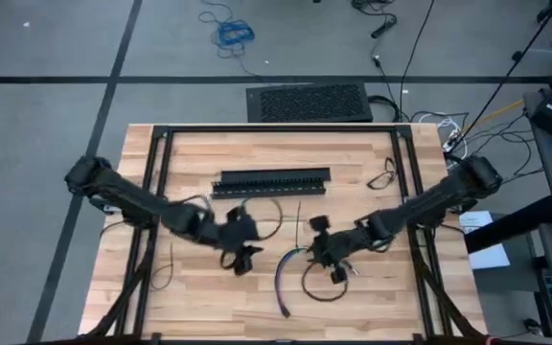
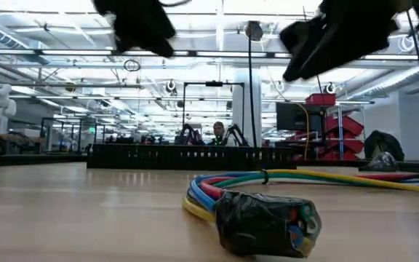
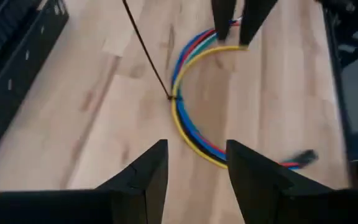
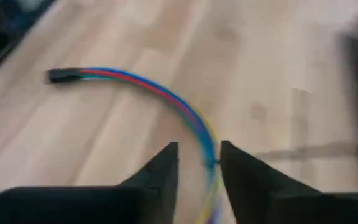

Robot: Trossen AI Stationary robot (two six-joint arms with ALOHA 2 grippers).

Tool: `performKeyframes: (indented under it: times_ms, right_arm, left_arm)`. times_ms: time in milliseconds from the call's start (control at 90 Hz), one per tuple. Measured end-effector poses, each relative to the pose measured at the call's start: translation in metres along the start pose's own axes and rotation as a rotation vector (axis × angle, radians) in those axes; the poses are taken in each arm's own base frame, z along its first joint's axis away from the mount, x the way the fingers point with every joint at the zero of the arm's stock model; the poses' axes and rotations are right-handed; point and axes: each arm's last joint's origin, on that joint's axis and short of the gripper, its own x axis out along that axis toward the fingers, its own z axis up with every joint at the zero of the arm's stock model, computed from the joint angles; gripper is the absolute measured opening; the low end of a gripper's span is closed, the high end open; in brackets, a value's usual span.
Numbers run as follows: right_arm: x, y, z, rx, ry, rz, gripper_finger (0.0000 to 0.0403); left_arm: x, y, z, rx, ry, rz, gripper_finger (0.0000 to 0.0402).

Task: Ziptie cables
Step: Wrap the cables together using a zip tie

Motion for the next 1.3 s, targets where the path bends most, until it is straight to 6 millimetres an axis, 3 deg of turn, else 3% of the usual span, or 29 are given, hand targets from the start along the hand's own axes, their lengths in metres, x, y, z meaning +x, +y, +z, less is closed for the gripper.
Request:
performKeyframes:
  times_ms: [111, 344, 522, 678, 889, 1133, 1300]
  right_arm:
    - [0.025, -0.006, -0.008, -0.046, 0.009, 0.069, 0.0010]
    - [0.076, -0.032, -0.020, -0.030, 0.094, 0.069, 0.0001]
    - [0.106, -0.050, -0.008, 0.005, 0.087, 0.046, 0.0000]
    - [0.121, -0.072, 0.003, 0.087, 0.088, -0.157, 0.0000]
    - [0.106, -0.083, 0.010, 0.141, 0.126, -0.377, 0.0000]
    - [0.073, -0.052, 0.036, 0.069, 0.049, -0.322, 0.0006]
    - [0.040, -0.034, 0.048, 0.054, -0.036, -0.292, 0.0044]
  left_arm:
    - [-0.009, -0.006, -0.026, -0.108, 0.073, 0.119, 0.0159]
    - [-0.022, -0.017, -0.069, -0.234, 0.199, 0.191, 0.0159]
    - [-0.035, -0.014, -0.090, -0.278, 0.279, 0.321, 0.0159]
    - [-0.046, -0.012, -0.103, -0.310, 0.278, 0.415, 0.0159]
    - [-0.059, -0.019, -0.119, -0.372, 0.252, 0.446, 0.0159]
    - [-0.072, -0.019, -0.141, -0.436, 0.288, 0.572, 0.0159]
    - [-0.060, -0.010, -0.166, -0.638, 0.338, 0.711, 0.0159]
